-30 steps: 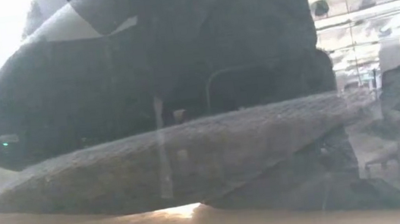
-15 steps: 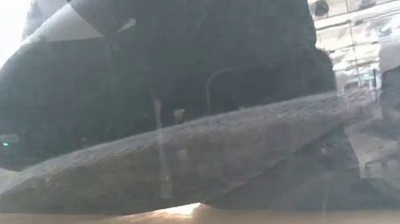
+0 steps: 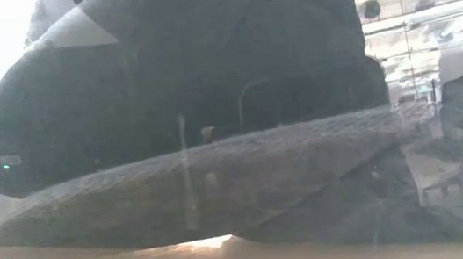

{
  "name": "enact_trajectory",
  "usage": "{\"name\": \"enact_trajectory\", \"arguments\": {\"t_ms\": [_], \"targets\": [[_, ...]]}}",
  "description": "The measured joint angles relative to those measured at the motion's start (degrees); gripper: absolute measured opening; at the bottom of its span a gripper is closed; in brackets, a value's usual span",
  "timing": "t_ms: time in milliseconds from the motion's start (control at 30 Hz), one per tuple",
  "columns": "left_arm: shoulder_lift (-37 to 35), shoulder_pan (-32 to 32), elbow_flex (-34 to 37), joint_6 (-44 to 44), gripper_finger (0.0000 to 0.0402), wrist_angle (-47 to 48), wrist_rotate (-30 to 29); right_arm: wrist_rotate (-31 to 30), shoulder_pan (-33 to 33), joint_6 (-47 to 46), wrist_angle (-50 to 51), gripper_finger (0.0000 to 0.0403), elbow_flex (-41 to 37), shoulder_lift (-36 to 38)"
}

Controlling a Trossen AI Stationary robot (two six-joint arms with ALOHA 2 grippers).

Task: Pick & Place hat
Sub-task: Put the top black cap into the top transparent bin

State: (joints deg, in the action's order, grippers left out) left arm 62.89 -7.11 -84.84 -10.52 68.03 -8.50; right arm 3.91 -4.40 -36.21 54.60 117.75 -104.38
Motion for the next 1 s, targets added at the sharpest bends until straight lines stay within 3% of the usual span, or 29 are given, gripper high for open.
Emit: {"name": "enact_trajectory", "arguments": {"t_ms": [133,333,533,633,733,1000], "targets": [[-2.0,0.0,0.1,0.0,0.0116,-0.5,-3.8,-6.1,-0.6,0.6,3.7,0.0009,0.0,4.4],[-2.8,0.0,0.7,-0.1,0.0117,-1.6,-5.1,-20.0,-3.0,2.6,11.2,0.0009,-0.4,13.3],[-2.8,0.0,0.8,-0.3,0.0117,-2.8,-5.0,-21.5,-9.0,3.9,11.8,0.0009,-1.1,22.6],[-2.8,0.0,0.8,0.0,0.0117,-4.5,-5.0,-19.5,-13.2,4.9,12.6,0.0009,-3.1,26.1],[-2.7,0.0,0.8,1.0,0.0117,-6.0,-5.0,-13.8,-19.0,6.2,12.1,0.0009,-7.4,29.4],[-2.6,0.0,0.8,1.6,0.0117,-7.6,-5.0,9.7,-35.1,11.3,-3.3,0.0008,-26.1,36.3]]}}
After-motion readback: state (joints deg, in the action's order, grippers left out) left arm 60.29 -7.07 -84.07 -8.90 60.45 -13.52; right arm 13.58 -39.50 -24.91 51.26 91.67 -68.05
